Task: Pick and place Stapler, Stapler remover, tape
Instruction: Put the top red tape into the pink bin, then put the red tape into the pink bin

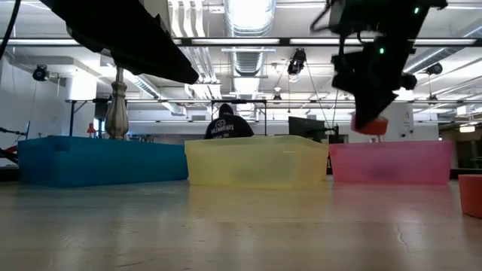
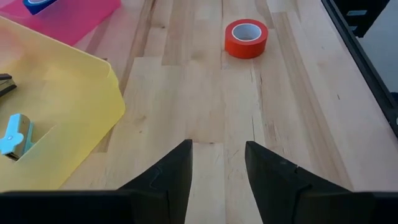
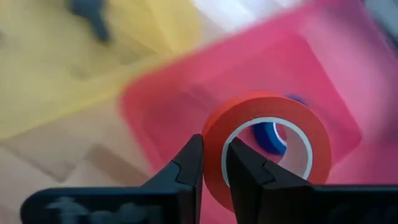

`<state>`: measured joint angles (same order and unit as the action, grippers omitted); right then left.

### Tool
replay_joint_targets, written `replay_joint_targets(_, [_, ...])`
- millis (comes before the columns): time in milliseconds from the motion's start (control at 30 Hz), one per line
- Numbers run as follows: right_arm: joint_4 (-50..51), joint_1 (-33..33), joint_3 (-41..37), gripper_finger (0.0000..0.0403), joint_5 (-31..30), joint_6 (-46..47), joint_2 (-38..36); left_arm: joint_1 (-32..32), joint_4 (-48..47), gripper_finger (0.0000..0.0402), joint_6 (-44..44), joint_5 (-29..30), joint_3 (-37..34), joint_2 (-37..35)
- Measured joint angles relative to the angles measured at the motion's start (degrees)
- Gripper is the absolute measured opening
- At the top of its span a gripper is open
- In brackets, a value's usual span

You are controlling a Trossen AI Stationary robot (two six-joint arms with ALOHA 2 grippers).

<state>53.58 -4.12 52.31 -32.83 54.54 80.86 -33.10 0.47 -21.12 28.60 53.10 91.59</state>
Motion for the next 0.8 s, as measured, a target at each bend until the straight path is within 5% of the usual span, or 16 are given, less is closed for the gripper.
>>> replay_joint_targets(333, [-13.3, 7.4, -9.8, 0.0071, 7.4, -2.7, 0.0, 0.4, 0.0, 0.0152, 0.0, 0.0, 0.0, 0.0])
replay_joint_targets(800, [-13.7, 7.0, -7.1, 0.0155, 7.6, -7.1, 0.0, 0.5, 0.0, 0.0152, 0.1, 0.0, 0.0, 0.0])
